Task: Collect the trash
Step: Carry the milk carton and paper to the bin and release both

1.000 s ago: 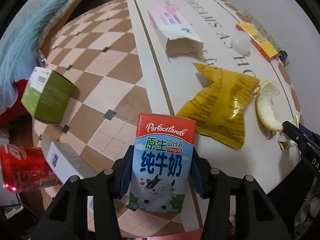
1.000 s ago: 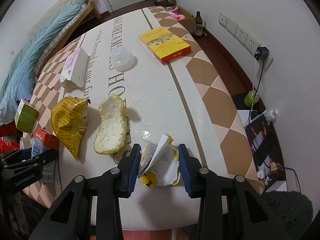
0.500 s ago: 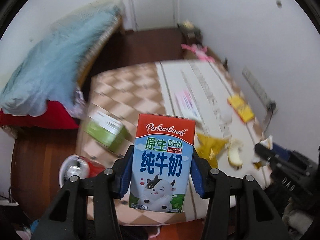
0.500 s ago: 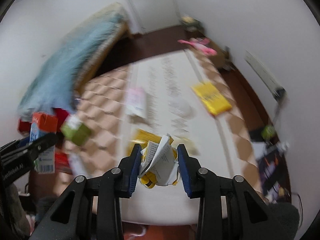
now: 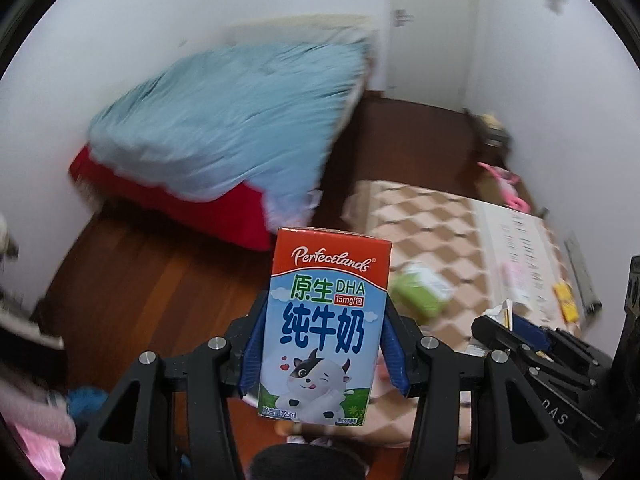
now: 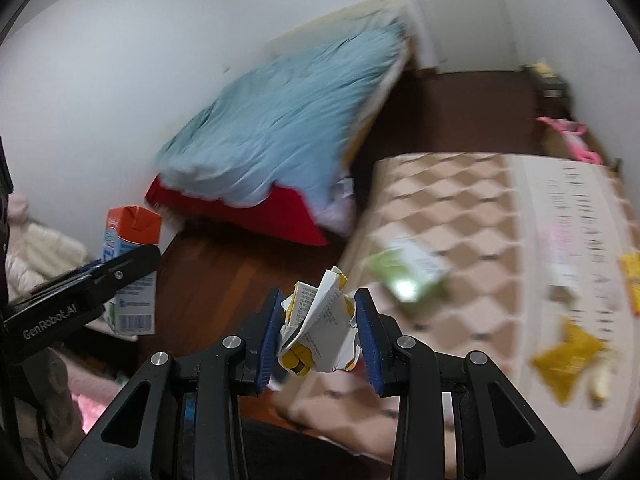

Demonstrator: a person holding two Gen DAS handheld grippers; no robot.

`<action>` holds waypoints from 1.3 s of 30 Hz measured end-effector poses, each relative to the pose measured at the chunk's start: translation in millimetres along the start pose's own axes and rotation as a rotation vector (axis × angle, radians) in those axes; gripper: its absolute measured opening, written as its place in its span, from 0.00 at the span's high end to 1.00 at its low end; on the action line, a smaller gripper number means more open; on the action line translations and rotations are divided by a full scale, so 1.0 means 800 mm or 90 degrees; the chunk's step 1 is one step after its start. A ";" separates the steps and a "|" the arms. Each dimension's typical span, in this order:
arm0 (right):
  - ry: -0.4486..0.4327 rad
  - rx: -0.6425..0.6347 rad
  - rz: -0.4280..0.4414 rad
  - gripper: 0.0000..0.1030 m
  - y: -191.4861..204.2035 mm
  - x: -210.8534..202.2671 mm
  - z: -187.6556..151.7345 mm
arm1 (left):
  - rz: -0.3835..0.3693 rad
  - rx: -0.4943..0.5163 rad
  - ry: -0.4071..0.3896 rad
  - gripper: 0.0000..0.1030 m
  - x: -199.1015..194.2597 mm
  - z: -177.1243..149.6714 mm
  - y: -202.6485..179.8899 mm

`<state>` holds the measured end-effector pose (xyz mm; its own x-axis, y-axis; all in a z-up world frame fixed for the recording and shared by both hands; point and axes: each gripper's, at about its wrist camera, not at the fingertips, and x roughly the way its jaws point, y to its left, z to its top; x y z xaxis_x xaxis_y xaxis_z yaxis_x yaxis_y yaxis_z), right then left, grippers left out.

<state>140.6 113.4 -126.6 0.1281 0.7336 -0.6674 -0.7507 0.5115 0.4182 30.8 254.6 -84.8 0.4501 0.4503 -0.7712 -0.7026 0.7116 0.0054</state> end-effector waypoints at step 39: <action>0.069 -0.024 -0.060 0.16 0.078 0.124 0.021 | 0.061 -0.170 0.088 0.07 0.098 -0.042 0.166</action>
<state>117.5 225.7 -156.6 0.1300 0.6287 -0.7667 -0.7630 0.5573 0.3275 -45.6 366.6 -165.9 0.3079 0.4180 -0.8547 -0.8664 0.4944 -0.0703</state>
